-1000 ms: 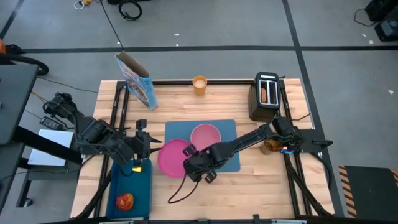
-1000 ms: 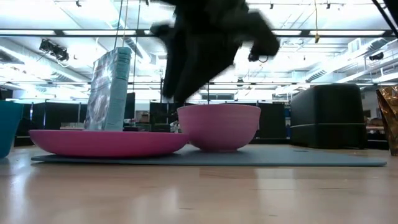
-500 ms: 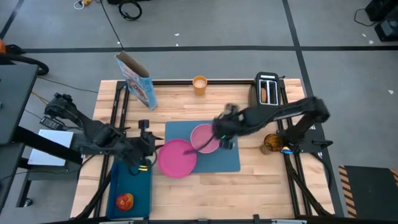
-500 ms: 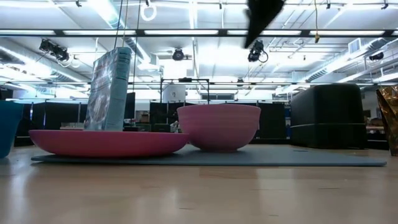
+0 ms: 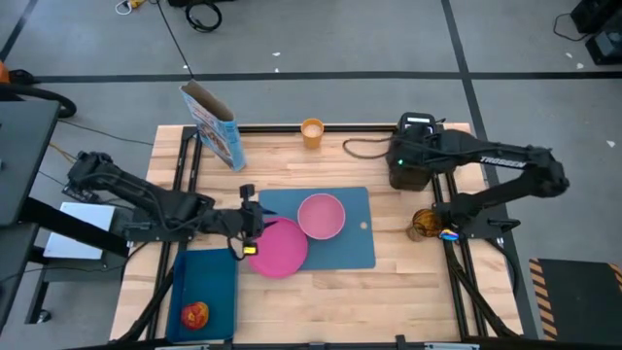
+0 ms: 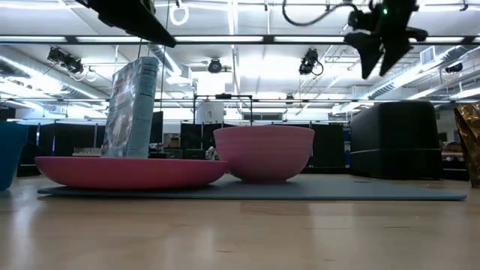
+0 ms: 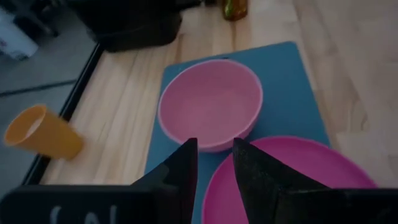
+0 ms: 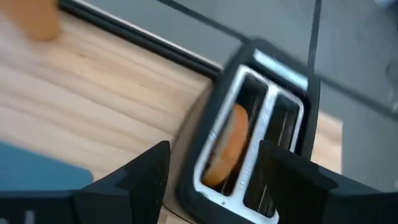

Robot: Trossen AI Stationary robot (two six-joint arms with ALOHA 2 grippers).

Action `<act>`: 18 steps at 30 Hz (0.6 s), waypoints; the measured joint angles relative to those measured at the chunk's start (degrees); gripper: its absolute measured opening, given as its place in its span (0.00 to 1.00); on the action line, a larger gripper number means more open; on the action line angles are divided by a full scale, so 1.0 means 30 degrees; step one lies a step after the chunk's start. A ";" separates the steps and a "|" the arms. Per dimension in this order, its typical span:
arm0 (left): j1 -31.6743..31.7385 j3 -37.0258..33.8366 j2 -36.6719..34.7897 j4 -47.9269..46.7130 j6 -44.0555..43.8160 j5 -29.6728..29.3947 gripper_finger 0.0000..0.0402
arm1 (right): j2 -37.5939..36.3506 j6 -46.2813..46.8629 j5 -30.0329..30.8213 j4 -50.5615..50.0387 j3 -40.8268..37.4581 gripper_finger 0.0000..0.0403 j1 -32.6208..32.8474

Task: Arrange a breakfast setting
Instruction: Put the toasted bagel on the pink plate

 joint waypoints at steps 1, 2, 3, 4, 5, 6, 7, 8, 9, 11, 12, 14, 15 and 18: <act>0.0152 -0.0215 0.0000 0.0548 0.0178 0.0271 0.27 | -0.0197 0.0159 -0.0428 0.0288 -0.0457 0.63 -0.0528; 0.0285 -0.0400 0.0000 0.1089 0.0304 0.0516 0.27 | -0.0354 0.0258 -0.0918 0.0592 -0.0877 0.63 -0.1030; 0.0413 -0.0575 0.0000 0.1586 0.0516 0.0743 0.27 | -0.0462 0.0290 -0.1337 0.0792 -0.1253 0.62 -0.1500; 0.0495 -0.0746 0.0000 0.1927 0.0619 0.1032 0.27 | -0.0526 0.0345 -0.1620 0.0975 -0.1613 0.61 -0.1909; 0.0553 -0.0905 0.0000 0.2236 0.0736 0.1240 0.27 | -0.0542 0.0581 -0.1812 0.1168 -0.1929 0.60 -0.2248; 0.0567 -0.0964 0.0000 0.2327 0.0959 0.1392 0.27 | -0.0529 0.0839 -0.1849 0.1325 -0.2205 0.59 -0.2516; 0.0567 -0.0975 0.0000 0.2334 0.1077 0.1484 0.27 | -0.0520 0.1065 -0.1806 0.1478 -0.2415 0.59 -0.2758; 0.0537 -0.0968 0.0000 0.2353 0.1125 0.1522 0.27 | -0.0525 0.1137 -0.1729 0.1773 -0.2574 0.58 -0.2989; 0.0527 -0.0968 0.0000 0.2349 0.1125 0.1550 0.27 | -0.0527 0.1131 -0.1736 0.2140 -0.2700 0.57 -0.3211; 0.0519 -0.0968 0.0000 0.2346 0.1118 0.1588 0.27 | -0.0509 0.1121 -0.2042 0.2906 -0.3000 0.55 -0.3618; 0.0525 -0.0968 0.0000 0.2346 0.1120 0.1577 0.27 | -0.0506 0.1108 -0.2285 0.3193 -0.3157 0.54 -0.3793; 0.0531 -0.0968 0.0000 0.2339 0.1133 0.1568 0.27 | -0.0498 0.1070 -0.2437 0.3785 -0.3432 0.52 -0.4095; 0.0531 -0.0968 0.0000 0.2345 0.1132 0.1562 0.27 | -0.0498 0.1079 -0.2418 0.3951 -0.3530 0.52 -0.4235; 0.0531 -0.0968 0.0000 0.2339 0.1133 0.1561 0.27 | -0.0450 0.1135 -0.2190 0.3920 -0.3672 0.49 -0.4673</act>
